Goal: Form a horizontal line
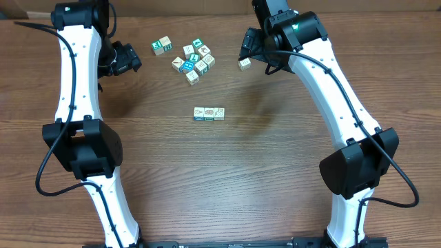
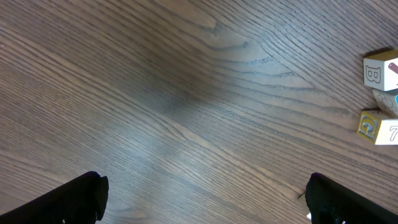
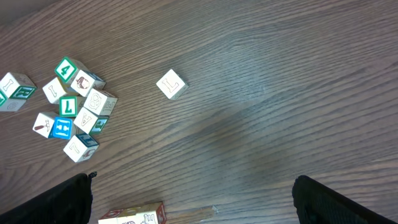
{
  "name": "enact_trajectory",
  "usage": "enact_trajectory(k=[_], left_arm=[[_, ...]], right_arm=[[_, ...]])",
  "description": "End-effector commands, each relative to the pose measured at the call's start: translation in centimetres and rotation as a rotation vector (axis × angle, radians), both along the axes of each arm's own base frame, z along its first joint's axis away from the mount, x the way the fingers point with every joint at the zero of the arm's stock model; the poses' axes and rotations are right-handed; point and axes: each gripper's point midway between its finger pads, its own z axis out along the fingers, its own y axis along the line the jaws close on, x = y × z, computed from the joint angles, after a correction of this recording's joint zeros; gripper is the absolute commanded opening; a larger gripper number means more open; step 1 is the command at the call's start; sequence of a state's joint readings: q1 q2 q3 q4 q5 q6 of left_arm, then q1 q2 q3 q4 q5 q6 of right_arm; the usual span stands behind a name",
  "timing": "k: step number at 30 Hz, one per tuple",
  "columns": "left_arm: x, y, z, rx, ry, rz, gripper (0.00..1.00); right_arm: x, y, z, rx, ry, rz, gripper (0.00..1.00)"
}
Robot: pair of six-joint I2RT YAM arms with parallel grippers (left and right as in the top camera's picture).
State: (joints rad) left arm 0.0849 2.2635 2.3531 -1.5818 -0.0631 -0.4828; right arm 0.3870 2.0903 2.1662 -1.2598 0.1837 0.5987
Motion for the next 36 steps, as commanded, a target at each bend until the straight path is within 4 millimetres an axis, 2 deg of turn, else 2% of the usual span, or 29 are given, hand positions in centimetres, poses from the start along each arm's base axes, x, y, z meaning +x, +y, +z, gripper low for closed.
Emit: enact_trajectory(k=[1, 24, 36], left_arm=[[0.1, -0.3, 0.1, -0.001, -0.006, -0.003, 1.00], [0.1, -0.3, 0.1, -0.001, -0.006, -0.003, 1.00], [0.1, -0.3, 0.1, -0.001, -0.006, -0.004, 1.00]], right_arm=[[0.0, 0.0, 0.0, -0.009, -0.005, 0.001, 1.00], [0.4, 0.1, 0.2, -0.002, -0.022, 0.000, 1.00], [1.7, 0.2, 1.0, -0.003, -0.086, -0.012, 1.00]])
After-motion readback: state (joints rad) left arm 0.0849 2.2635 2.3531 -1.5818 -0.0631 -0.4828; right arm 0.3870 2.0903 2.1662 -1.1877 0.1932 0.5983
